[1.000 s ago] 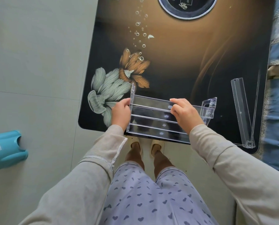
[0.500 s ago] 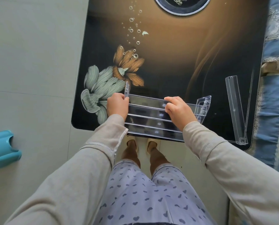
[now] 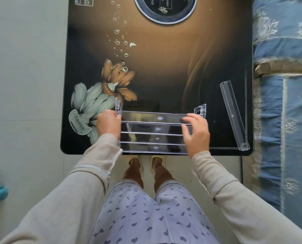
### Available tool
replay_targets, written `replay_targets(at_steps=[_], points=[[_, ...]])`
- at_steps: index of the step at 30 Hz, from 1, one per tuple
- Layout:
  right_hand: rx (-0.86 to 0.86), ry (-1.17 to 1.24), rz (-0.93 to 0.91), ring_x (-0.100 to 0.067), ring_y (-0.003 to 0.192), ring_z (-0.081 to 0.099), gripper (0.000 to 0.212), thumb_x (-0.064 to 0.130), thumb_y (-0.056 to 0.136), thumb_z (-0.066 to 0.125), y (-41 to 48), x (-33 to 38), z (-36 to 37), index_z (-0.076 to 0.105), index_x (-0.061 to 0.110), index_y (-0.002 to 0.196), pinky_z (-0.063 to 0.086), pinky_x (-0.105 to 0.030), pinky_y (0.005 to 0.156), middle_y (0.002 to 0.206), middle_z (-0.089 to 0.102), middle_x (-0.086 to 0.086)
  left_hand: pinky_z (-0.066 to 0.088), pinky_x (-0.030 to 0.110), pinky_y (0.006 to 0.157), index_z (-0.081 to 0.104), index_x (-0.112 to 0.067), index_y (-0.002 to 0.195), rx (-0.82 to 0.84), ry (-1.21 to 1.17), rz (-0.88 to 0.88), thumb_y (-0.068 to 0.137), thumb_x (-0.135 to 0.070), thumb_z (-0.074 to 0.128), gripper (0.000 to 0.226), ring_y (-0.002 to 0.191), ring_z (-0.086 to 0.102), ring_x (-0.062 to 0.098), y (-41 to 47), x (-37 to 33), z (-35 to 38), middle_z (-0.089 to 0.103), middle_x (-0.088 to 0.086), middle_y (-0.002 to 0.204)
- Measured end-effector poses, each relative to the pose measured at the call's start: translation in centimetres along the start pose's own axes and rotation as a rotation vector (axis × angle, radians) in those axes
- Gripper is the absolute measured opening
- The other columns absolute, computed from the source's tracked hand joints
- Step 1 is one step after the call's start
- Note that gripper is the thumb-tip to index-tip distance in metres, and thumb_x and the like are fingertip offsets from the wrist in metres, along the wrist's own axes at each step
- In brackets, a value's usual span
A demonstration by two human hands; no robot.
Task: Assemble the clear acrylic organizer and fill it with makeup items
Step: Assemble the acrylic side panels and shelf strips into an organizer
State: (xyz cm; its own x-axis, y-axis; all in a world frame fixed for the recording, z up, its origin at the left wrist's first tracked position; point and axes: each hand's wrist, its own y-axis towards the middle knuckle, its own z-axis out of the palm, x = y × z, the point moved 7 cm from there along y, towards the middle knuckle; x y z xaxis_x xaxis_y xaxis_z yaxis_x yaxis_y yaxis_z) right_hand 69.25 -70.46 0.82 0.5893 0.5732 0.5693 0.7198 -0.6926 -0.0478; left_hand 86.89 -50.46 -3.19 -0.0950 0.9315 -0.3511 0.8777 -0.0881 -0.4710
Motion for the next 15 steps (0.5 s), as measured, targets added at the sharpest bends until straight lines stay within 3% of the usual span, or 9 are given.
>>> replay_targets(at_steps=[4,7,11,15], points=[[-0.197,0.126,0.412,-0.020,0.085,0.053,0.025,0.004,0.085,0.058,-0.4,-4.5,-2.3,0.060,0.001,0.110,0.043,-0.022,0.076,0.108,0.060,-0.018,0.050,0.038,0.081,0.069,0.002,0.101,0.006,-0.007,0.005,0.090,-0.016,0.055,0.025,0.094,0.065,0.036,-0.1,0.0,0.1,0.071,0.023,0.099],[-0.141,0.214,0.678,-0.015,0.081,0.053,0.026,0.011,0.087,0.057,0.0,-7.2,-1.7,0.061,0.004,0.113,0.038,-0.013,0.073,0.108,0.064,-0.015,0.050,0.039,0.084,0.069,0.002,0.102,0.008,-0.009,0.004,0.090,-0.016,0.055,0.026,0.096,0.064,0.037,-0.1,0.0,0.0,0.071,0.023,0.100],[-0.058,0.229,0.727,-0.021,0.081,0.060,0.022,0.013,0.088,0.056,0.8,-7.9,-1.1,0.069,0.002,0.103,0.053,-0.035,0.087,0.101,0.071,-0.018,0.049,0.039,0.086,0.070,0.002,0.101,0.003,-0.016,0.009,0.090,-0.015,0.055,0.026,0.098,0.063,0.039,-0.1,0.0,-0.1,0.071,0.024,0.100],[-0.018,0.171,0.710,-0.028,0.073,0.062,0.022,0.012,0.088,0.056,1.5,-7.8,-0.8,0.072,-0.002,0.092,0.056,-0.048,0.083,0.086,0.071,-0.023,0.051,0.038,0.085,0.070,0.001,0.102,0.002,-0.020,0.004,0.089,-0.016,0.055,0.026,0.095,0.064,0.038,-0.1,0.1,0.0,0.071,0.024,0.100]])
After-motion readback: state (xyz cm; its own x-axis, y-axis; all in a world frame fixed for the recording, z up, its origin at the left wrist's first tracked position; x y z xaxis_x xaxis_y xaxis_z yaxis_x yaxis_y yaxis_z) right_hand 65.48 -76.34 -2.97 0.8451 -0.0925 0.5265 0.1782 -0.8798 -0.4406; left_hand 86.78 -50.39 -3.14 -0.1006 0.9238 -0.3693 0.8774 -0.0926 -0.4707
